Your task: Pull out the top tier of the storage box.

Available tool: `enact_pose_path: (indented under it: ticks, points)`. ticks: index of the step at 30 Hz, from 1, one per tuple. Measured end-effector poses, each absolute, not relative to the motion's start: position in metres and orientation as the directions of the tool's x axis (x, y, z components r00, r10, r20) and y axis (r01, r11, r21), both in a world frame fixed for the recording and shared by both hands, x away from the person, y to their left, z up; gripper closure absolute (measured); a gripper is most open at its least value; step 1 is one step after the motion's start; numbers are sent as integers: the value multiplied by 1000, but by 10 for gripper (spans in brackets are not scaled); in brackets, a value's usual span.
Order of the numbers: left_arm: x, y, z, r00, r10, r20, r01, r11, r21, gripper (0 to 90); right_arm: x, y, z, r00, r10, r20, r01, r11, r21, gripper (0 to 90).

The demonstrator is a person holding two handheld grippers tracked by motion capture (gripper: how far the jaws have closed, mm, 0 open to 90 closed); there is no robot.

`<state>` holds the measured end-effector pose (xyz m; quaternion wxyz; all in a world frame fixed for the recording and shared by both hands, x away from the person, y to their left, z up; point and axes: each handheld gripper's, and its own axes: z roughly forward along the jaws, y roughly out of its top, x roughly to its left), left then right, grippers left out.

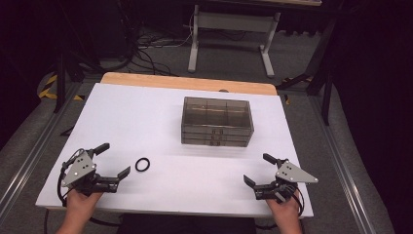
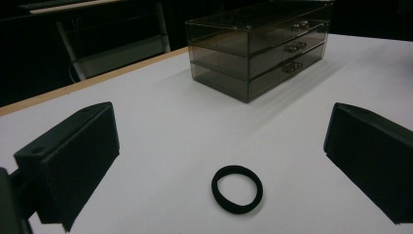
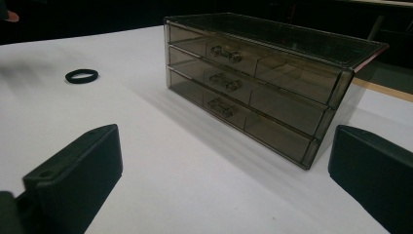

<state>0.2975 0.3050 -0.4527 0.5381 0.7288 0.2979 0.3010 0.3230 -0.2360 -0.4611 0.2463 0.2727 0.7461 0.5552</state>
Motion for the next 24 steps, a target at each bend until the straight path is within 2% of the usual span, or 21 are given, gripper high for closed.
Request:
enact_pose_path:
  ticks: [6,7,11,15,24]
  points:
    - [296,306,-452,626,771,115,114,-236,965,6,322,-236,-460,-728,683,-63,148,246,958,0]
    - [296,307,-452,620,779,89,128,-213,969,6,322,-235,-460,-728,683,-60,157,252,955,0]
    - [296,308,-451,613,786,77,142,-205,968,3,319,-234,-459,-709,700,-82,140,253,957,0]
    - [295,308,-449,623,774,117,110,-234,966,3,318,-235,-458,-698,712,-77,152,252,956,0]
    - [294,306,-449,621,774,123,112,-242,964,3,316,-234,-458,-689,718,-96,128,252,959,0]
